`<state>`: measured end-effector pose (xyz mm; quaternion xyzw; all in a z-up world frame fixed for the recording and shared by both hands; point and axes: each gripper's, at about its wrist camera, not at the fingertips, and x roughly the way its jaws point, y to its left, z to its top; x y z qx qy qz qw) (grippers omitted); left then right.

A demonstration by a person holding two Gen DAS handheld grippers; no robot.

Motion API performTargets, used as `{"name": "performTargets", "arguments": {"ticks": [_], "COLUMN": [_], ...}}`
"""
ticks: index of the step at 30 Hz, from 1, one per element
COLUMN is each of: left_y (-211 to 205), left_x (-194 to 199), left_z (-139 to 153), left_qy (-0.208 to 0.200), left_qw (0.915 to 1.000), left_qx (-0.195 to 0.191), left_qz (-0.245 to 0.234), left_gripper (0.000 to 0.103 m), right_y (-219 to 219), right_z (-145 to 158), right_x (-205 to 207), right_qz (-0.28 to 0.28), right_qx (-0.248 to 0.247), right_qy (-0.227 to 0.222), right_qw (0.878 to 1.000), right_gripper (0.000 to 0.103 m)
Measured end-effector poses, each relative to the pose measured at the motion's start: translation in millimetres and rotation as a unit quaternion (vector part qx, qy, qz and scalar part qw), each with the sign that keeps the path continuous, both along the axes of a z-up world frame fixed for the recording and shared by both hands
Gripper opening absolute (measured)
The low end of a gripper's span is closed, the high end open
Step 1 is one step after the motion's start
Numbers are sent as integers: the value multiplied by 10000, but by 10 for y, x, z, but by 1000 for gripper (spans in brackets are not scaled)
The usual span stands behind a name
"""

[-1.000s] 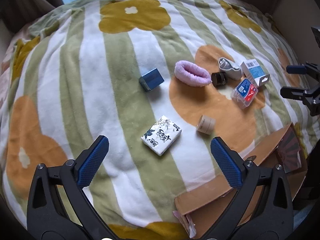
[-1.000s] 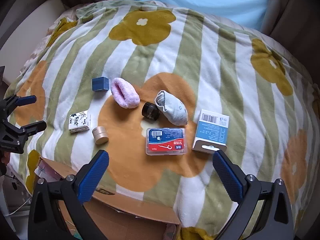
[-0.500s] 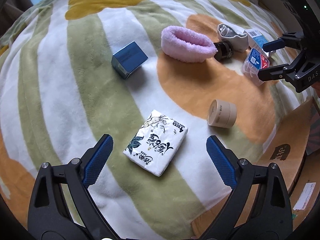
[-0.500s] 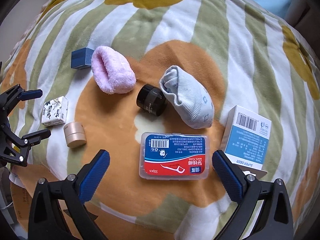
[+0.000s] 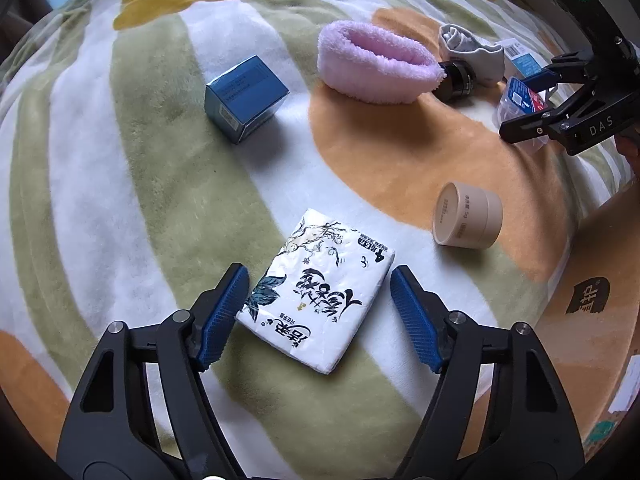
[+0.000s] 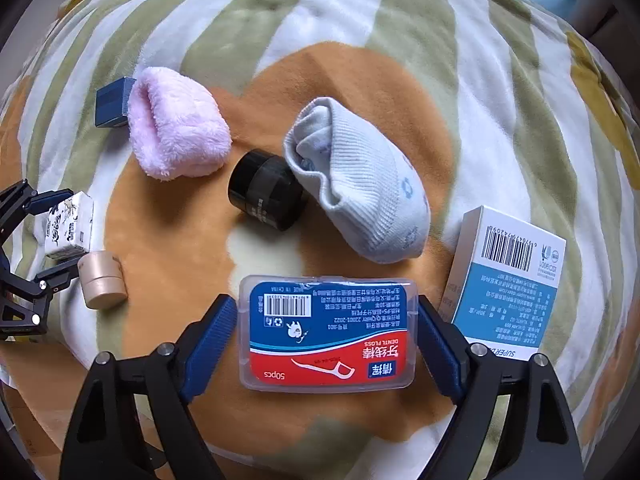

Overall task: Organize objects
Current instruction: 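Grasp the white tissue pack with left tool while right tool grasps the floss box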

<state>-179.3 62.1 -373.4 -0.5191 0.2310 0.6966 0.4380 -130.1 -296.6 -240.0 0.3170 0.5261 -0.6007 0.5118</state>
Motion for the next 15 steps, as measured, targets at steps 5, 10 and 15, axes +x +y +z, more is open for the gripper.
{"name": "performTargets", "arguments": {"ticks": [5,10,15], "left_y": [4,22,-10], "left_x": [-11,6,8], "left_z": [-14,42,144], "left_qy": [14,30,80], "left_qw": [10000,9999,9998], "left_qx": [45,89,171], "left_qz": [-62,-130,-105], "left_gripper": [63,61,61], "right_y": [16,59,139], "right_z": [51,137,275], "right_x": [-89,-202,-303], "right_qz": [-40,-69,-75], "right_qx": [-2,-33,-114], "right_qy": [-8,-93,-180], "right_qw": [10000,9999,9997], "right_gripper": [77,77,77]}}
